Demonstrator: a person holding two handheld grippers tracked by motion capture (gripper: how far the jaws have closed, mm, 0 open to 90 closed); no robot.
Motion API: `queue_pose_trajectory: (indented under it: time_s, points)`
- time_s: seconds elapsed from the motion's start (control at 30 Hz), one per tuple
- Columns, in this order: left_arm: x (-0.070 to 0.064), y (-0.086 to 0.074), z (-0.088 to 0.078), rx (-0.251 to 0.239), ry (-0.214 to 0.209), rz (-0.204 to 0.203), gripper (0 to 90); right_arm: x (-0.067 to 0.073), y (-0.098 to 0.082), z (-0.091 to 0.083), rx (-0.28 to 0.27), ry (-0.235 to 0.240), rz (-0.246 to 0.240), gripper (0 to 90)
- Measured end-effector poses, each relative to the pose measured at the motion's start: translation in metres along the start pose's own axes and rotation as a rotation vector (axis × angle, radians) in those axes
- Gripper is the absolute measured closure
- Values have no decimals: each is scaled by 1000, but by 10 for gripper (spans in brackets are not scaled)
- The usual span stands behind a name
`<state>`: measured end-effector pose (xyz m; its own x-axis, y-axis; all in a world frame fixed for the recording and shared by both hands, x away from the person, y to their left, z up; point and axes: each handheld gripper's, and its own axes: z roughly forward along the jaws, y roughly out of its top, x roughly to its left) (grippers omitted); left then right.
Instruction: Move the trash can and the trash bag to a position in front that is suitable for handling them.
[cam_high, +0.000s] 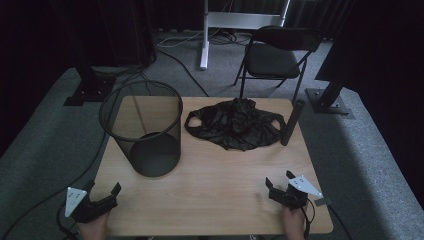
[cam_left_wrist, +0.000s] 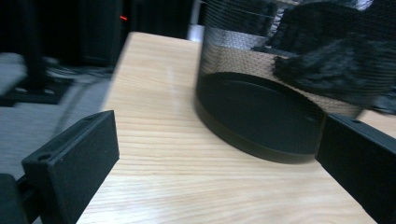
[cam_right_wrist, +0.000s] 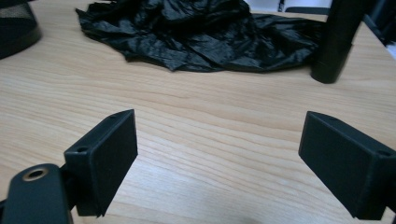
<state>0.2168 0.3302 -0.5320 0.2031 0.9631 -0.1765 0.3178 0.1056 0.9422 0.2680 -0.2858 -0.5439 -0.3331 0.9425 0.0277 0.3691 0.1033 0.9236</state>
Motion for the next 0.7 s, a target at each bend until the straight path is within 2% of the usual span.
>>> queue_pose_trajectory:
  time_s: [0.07, 0.13, 0.2, 0.23, 0.27, 0.33, 0.37, 0.43, 0.47, 0.5, 0.53, 0.57, 0.6, 0.63, 0.7]
  points:
    - [3, 0, -1, -5, -58, -28, 0, 1, 0, 0, 1, -1, -12, 112]
    - [6, 0, 0, 21, -59, -35, 0, 3, 1, 2, 4, 12, -34, 112]
    - [8, 1, -1, 21, -61, -51, 0, 7, 2, 3, 5, 12, -54, 112]
    - [11, 1, -3, 25, -72, -77, 0, 8, 3, 3, 5, 58, -60, 113]
    - [12, 2, -4, 23, -61, -78, 0, 9, 4, 5, 29, 109, -64, 113]
    - [13, 2, -5, 11, -69, -83, 0, 16, 6, 9, 53, 133, -118, 113]
    - [13, 5, -7, 0, -72, -80, 0, 19, 8, 11, 71, 182, -138, 113]
    - [13, 6, -7, 0, -79, -65, 0, 24, 9, 18, 104, 218, -155, 113]
    - [12, 8, -9, -2, -75, -32, 0, 25, 10, 21, 115, 231, -176, 113]
    - [12, 9, -9, 0, -94, -25, 0, 27, 11, 22, 114, 230, -190, 113]
    - [12, 9, -9, 0, -94, -25, 0, 27, 13, 24, 124, 241, -186, 113]
    - [13, 10, -11, -19, -113, -28, 0, 27, 16, 24, 115, 279, -169, 113]
    - [14, 11, -11, -21, -136, -43, 0, 28, 19, 23, 80, 308, -164, 113]
    - [14, 11, -11, -21, -136, -43, 0, 30, 23, 23, 75, 315, -167, 113]
    - [16, 14, -10, -17, -172, -37, 0, 33, 31, 25, 55, 365, -152, 113]
